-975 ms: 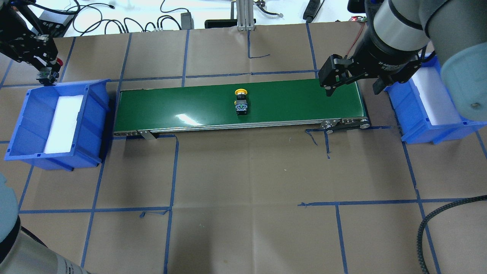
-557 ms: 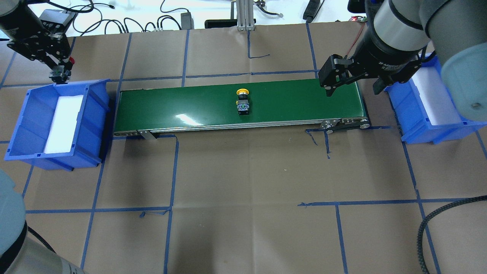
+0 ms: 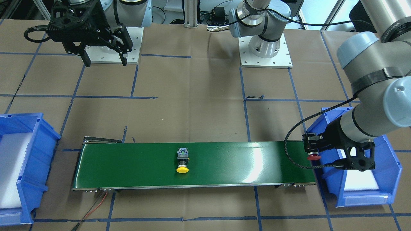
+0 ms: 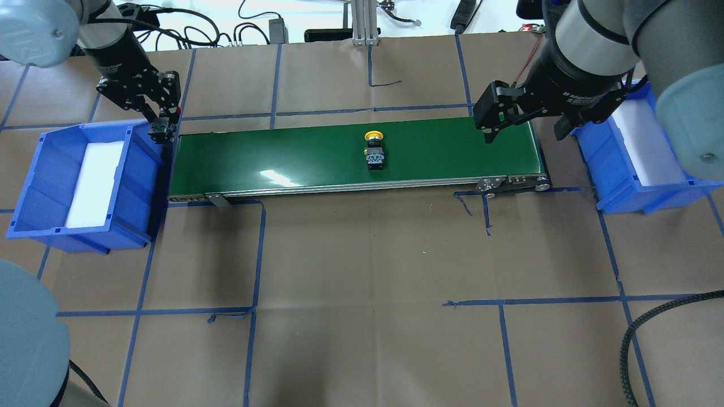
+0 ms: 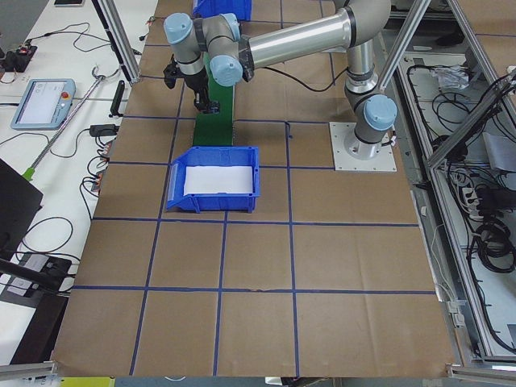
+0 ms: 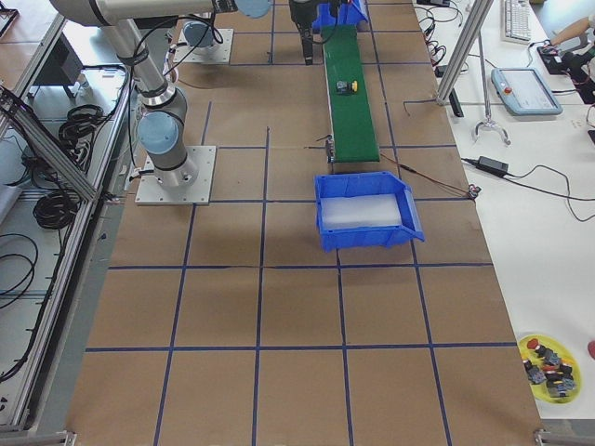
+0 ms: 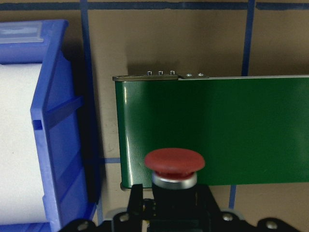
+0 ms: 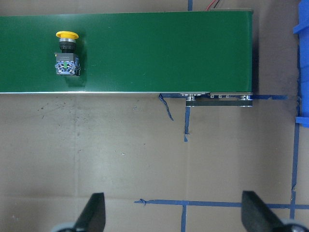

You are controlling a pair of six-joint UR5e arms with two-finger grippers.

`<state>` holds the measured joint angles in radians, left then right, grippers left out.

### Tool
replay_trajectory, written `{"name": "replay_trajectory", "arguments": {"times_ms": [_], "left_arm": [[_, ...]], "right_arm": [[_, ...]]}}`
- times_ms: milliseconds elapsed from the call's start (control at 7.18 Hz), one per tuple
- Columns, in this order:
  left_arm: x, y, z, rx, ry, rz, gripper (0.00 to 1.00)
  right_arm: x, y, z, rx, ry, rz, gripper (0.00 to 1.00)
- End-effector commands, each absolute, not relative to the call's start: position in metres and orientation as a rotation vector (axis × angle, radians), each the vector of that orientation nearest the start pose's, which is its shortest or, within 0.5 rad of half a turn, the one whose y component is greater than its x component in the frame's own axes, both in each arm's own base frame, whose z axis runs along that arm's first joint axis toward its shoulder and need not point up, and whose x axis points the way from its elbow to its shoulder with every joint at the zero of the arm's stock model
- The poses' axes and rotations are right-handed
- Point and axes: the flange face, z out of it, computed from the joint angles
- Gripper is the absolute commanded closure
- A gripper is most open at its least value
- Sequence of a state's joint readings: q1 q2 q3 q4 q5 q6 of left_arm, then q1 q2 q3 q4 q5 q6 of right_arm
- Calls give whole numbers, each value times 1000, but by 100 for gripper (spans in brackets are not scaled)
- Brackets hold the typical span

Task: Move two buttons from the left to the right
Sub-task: 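Lift the red button and carry it onto the conveyor belt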

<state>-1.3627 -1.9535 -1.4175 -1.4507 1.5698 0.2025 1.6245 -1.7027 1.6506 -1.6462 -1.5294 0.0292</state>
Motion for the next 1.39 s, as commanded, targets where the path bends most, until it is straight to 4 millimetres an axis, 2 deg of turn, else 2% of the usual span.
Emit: {"name": "replay_trajectory", "arguments": {"times_ms": [0,139,418,696,836,975,1254], "left_arm": [[-4,-639,310,-41,3154,105,99],[-7,-637,289,-53,3149,59,99],[-24,-628,261,-19,3138,-21,97],[-25,-626,255,-19,3137,-23,97],[-25,-625,254,-22,3139,-19,57],[-24,-626,257,-29,3143,-30,1],[-19,-632,289,-36,3127,-113,0]], "right_arm": [[161,-439,518,-42,3089,-192,0],[161,-439,518,-42,3089,-192,0],[161,-439,517,-42,3091,-187,0],[161,-439,516,-42,3089,-185,0],[161,-439,517,-44,3090,-185,0],[161,-439,517,-44,3090,-185,0],[161,-439,515,-42,3090,-180,0]]}}
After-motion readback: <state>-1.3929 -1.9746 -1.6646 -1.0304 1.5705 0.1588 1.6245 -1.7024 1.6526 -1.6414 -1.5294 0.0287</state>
